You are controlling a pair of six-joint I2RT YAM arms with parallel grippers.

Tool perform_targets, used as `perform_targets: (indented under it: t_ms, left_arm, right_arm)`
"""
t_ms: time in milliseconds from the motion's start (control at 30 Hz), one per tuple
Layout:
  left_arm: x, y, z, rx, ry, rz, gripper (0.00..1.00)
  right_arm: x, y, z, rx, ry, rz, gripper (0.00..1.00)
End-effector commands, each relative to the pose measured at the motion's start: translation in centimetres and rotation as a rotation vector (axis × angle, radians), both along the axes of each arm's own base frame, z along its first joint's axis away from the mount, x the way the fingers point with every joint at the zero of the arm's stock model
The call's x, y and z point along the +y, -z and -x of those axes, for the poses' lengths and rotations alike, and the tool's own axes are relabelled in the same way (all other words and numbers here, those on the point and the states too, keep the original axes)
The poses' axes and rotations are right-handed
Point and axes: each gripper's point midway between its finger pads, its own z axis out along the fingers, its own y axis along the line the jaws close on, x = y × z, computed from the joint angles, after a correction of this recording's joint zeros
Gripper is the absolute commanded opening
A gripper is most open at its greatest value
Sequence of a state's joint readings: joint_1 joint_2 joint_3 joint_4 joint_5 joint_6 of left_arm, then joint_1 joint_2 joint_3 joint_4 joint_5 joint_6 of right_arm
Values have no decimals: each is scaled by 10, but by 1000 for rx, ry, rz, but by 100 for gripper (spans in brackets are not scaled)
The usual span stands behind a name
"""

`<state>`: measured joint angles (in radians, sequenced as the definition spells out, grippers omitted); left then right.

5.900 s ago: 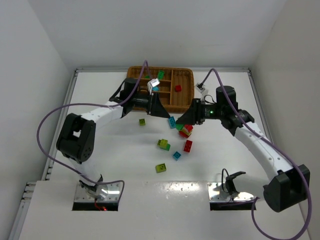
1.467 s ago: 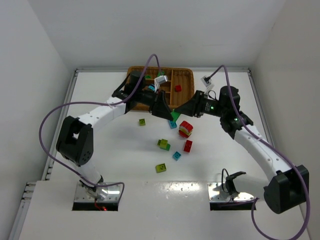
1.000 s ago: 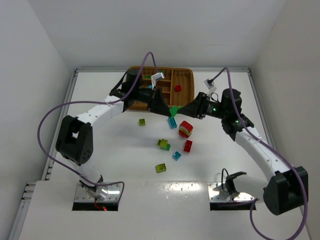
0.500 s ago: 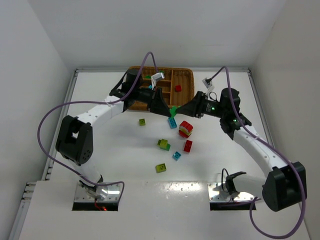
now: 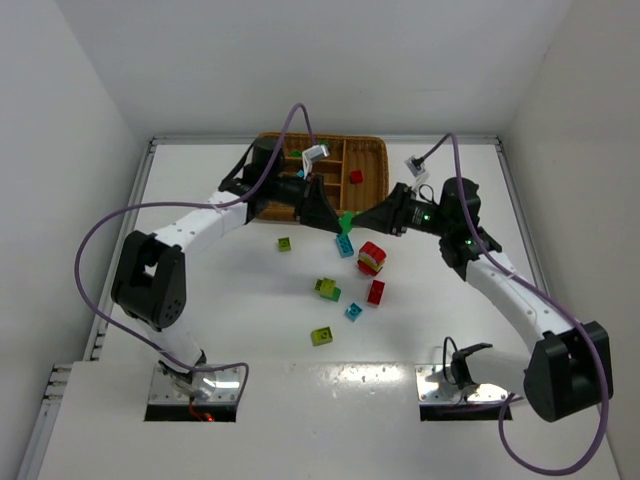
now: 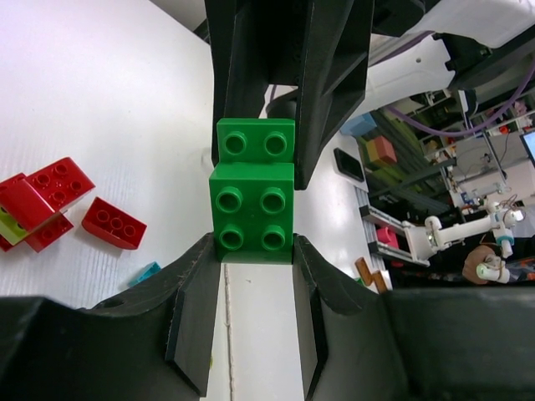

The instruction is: Sort the legos into containers by color

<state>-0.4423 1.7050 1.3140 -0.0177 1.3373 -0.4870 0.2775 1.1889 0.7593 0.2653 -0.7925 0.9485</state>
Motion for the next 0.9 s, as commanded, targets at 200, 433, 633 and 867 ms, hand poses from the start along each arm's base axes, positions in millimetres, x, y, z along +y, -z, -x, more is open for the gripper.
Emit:
perform_targets:
  t_ms: [200,433,633,867]
  left_arm:
    - [10,-18,-27,-58,-98,16,0]
    - [20,-19,-41,-30,-174,20,0]
    - [29,-15,-75,-7,-364,-62,0]
    - [84,3,-158,-74,-869,-437,0]
  right_arm:
    - [-25,10,-6,43,107,36,11]
    - [-42,30,-13,124,183,73,11]
    - [-50,45,-18,166,232,117,11]
    - [-85,57,-36,186,413,338,11]
